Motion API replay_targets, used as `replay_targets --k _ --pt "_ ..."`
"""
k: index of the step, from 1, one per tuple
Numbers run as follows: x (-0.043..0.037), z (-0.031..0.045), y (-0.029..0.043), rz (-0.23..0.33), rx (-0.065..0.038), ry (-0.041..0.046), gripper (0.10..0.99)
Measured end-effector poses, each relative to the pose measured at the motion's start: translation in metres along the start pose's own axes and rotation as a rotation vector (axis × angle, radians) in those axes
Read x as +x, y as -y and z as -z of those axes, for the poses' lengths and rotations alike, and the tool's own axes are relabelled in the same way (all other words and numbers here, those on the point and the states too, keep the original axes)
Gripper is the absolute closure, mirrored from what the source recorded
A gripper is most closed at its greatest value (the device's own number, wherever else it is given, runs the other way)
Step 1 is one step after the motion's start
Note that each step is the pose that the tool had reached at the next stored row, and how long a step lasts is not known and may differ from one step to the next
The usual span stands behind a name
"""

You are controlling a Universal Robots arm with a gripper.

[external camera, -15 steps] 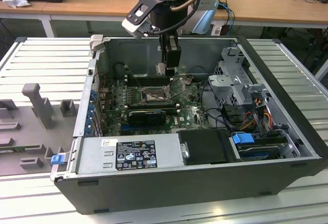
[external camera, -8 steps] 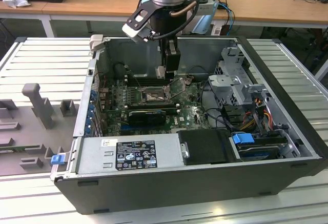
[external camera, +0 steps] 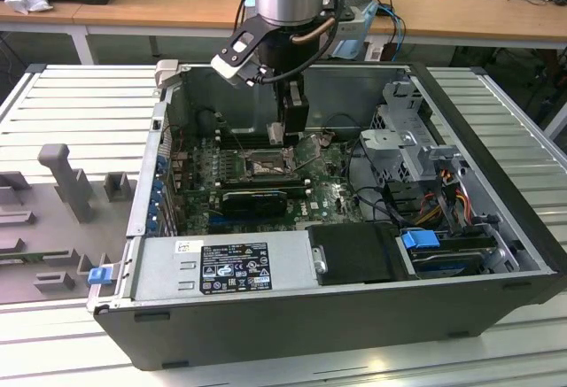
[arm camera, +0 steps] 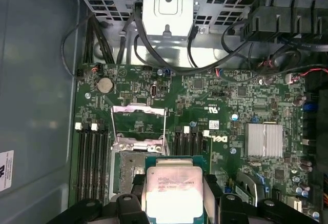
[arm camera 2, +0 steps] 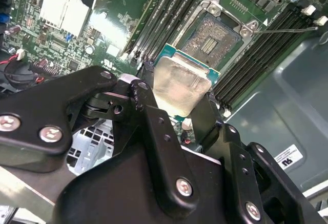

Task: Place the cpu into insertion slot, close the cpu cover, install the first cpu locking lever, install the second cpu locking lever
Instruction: 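Place the cpu into insertion slot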

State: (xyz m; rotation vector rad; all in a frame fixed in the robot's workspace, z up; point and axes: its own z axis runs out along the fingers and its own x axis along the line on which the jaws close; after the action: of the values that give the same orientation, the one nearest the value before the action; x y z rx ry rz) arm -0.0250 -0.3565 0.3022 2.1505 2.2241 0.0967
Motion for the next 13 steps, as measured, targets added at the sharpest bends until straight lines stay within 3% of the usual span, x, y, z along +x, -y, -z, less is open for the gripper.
replay_targets --k 6,13 --pt "0.0001 -0.0148 0.0031 -0.008 0.000 0.0007 0.557" --pt "0.0001 -0.0199 0.0036 -0.009 0.000 0.0008 0.557"
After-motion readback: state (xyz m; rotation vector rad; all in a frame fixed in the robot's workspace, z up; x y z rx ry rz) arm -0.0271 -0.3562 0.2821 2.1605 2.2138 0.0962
